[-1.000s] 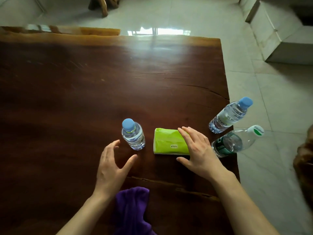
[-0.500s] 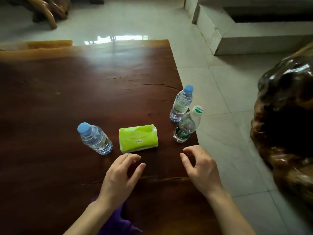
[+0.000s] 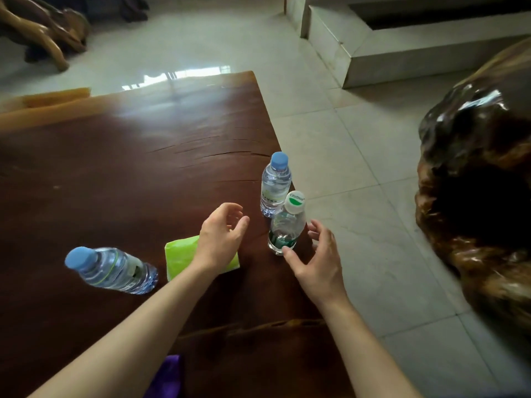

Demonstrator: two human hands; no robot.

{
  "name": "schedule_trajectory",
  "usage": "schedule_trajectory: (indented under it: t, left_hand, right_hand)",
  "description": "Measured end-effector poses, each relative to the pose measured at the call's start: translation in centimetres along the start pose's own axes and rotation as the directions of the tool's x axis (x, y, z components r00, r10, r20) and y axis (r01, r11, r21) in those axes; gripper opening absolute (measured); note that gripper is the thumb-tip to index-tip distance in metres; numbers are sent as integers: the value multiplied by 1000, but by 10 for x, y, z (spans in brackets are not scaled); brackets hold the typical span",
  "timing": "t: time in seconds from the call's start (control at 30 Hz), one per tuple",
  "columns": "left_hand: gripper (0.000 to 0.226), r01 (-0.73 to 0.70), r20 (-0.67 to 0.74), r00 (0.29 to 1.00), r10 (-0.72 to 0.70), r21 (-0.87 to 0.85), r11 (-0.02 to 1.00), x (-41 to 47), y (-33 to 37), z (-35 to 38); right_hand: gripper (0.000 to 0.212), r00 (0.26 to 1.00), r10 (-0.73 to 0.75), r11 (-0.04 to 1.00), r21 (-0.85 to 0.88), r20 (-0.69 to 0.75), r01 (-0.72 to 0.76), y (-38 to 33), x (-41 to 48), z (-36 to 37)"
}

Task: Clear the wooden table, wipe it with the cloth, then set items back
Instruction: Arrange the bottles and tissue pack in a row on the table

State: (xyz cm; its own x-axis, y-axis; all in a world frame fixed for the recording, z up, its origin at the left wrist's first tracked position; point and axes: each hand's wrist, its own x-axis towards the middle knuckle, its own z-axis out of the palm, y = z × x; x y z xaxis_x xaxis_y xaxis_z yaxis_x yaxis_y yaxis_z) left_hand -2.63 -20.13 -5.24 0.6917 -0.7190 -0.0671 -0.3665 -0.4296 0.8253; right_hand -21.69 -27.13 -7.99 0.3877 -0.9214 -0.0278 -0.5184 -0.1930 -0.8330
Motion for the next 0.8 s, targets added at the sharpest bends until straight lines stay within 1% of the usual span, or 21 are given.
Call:
schedule_trajectory:
  t: [0.07,0.13,0.23,0.33,0.4,0.47,0.6,0.67,0.8]
  left_hand:
    - [38,68,32,997,-67,-20,998,19,3,10]
    - [59,95,83,992,-95,6,995,35,5,21]
    - [78,64,134,989,-60,-23,998,55,6,36]
    - [89,33,208,978,-3,-139,990,68,10,49]
    - [86,44,235,972,7,-213,976,78,10,57]
    - [83,47,223,975,11,-251,967,86,10,65]
    - [74,30,159,987,10,-241,970,94,11,77]
    - [71,28,151,988,9,-239,971,96,12,79]
    - [59,17,149,989,13,-198,980,95,21,77]
  right_hand:
    - [90,1000,-7,998,61,8,7,0,10,8]
    - [94,1000,-22,992,122,7,21,-2,17,17]
    - [94,999,-38,976,215,-21,41,-7,24,30]
    - [89,992,-53,942,323,-116,89,-10,27,43]
    - [85,985,-42,923,372,-170,103,-10,27,51]
    - [79,980,-19,919,382,-200,95,-10,27,56]
    - [72,975,17,921,384,-221,71,-8,32,62]
    - [71,976,18,930,363,-217,63,-6,34,63]
    - [63,971,23,935,348,-237,63,-7,40,62]
